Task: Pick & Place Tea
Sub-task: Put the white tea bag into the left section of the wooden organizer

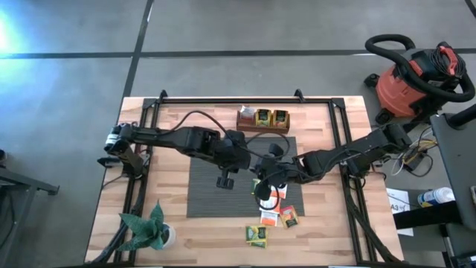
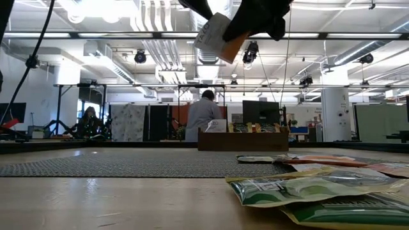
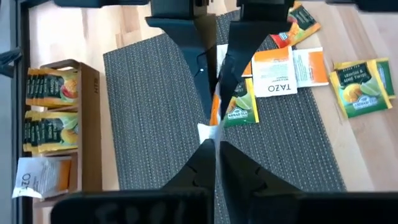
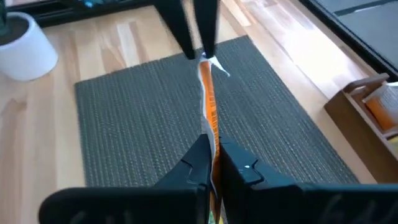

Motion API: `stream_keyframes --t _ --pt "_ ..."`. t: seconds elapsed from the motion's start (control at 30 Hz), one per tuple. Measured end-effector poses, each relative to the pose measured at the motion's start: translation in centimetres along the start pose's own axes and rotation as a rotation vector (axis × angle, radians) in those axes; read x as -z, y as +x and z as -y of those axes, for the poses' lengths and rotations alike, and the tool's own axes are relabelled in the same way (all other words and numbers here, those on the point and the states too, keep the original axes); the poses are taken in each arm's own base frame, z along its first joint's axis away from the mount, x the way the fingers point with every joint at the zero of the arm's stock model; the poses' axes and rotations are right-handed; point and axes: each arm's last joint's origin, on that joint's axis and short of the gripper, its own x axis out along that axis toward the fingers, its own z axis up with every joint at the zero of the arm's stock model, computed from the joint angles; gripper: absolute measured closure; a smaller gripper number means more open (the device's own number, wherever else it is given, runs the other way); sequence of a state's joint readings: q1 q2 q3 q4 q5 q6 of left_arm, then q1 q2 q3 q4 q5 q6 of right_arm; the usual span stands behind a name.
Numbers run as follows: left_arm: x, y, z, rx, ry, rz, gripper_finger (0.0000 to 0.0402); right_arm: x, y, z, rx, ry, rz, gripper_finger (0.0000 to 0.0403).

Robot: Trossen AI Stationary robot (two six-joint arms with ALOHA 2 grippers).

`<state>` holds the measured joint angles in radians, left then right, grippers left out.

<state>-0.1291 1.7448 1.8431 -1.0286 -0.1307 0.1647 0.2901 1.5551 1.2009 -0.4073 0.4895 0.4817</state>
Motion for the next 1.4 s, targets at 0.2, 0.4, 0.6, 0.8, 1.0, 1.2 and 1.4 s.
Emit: stream_keyframes --t 0.2,0.4,0.6,0.8,1.0,1.2,1.4 --pt "0.2 -1.3 -0.2 -0.045 -0.045 0.011 0.0366 0.3 0.3 -0.1 0.008 0.064 0.076 0.0389" --pt "0.6 -3.7 -0.9 -0.133 -0.097 0.045 0.0337 0.6 -0.4 -0.3 -0.012 0.152 0.19 0.0389" --pt "1.2 -5.1 -2.2 -0.167 -0.162 0.075 0.0324 0.9 -1.4 -0.3 -0.016 0.198 0.29 0.039" --pt "1.6 -4.9 -3.0 -0.083 -0.205 0.105 0.0323 0.7 -2.2 -0.1 -0.052 0.213 0.362 0.039" --pt "1.2 -4.6 -2.9 0.036 -0.204 0.169 0.0323 0.7 -2.2 -0.1 -0.048 0.195 0.358 0.039" --pt "1.3 -4.3 -2.9 0.086 -0.213 0.164 0.0323 0.8 -2.1 0.0 -0.029 0.173 0.359 0.039" --pt "1.4 -4.3 -2.9 0.12 -0.226 0.158 0.0323 0.8 -2.1 0.0 -0.018 0.131 0.358 0.039"
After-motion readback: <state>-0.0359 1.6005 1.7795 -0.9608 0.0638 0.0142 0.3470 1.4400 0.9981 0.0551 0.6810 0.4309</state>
